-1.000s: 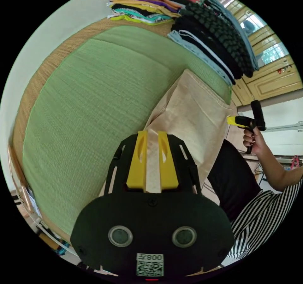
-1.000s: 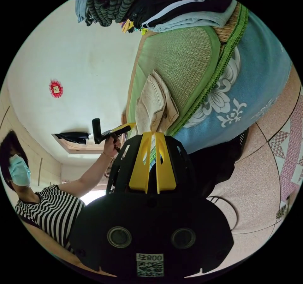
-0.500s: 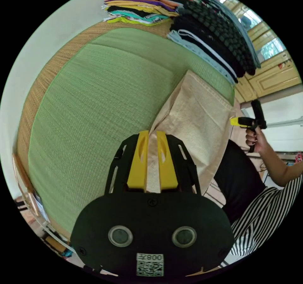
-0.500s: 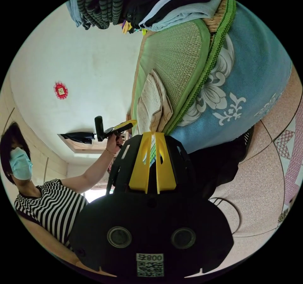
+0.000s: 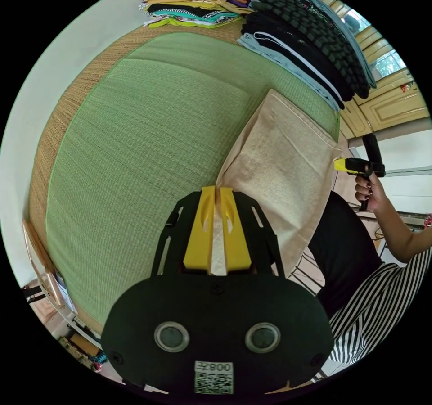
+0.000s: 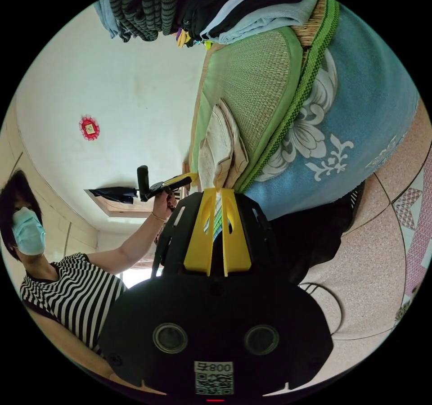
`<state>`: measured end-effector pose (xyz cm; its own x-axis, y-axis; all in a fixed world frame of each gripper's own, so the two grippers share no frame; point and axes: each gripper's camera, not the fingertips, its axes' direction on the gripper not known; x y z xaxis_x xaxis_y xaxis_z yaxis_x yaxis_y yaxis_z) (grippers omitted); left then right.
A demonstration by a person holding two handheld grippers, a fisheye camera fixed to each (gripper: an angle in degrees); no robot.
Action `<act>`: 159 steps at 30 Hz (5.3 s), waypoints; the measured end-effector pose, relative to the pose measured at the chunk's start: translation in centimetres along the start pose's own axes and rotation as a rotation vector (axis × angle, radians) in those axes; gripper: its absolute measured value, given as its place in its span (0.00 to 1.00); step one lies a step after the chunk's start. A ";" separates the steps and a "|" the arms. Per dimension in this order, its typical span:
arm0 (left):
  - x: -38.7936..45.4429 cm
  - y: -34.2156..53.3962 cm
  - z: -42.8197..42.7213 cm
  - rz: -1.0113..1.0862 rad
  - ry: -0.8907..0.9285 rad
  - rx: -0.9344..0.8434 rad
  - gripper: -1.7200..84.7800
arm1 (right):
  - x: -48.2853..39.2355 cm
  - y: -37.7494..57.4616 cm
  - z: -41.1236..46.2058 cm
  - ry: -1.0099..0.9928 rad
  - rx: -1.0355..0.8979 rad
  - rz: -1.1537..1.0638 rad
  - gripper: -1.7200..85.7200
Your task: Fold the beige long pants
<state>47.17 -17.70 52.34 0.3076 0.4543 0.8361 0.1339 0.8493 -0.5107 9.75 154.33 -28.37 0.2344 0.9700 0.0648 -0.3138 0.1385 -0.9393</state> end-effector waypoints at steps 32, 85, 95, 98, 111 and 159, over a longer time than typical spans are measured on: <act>-1.4 -5.0 3.6 0.071 0.182 0.161 0.04 | -6.0 -2.9 3.7 0.000 0.019 -0.108 0.04; -30.5 37.9 32.7 -0.747 0.132 0.310 0.05 | -43.8 -8.9 85.6 0.278 -0.873 -0.974 0.09; -34.9 39.4 36.4 -0.611 0.238 0.429 0.12 | -42.8 0.0 91.9 0.354 -0.842 -1.109 0.09; -36.8 36.1 39.8 -0.504 0.277 0.281 0.12 | -43.2 1.4 92.7 0.396 -0.791 -1.139 0.09; -38.4 36.5 44.0 -0.400 0.299 0.401 0.04 | -45.9 1.1 91.3 0.285 -0.703 -1.090 0.07; -32.3 43.2 65.3 -0.824 -0.034 0.327 0.02 | -31.9 -12.0 113.9 0.414 -0.940 -0.914 0.02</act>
<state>-18.52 21.93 16.36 0.2034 -0.3321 0.9210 0.0226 0.9420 0.3347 -98.82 144.50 19.17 0.3257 0.4549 0.8289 0.7956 0.3419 -0.5002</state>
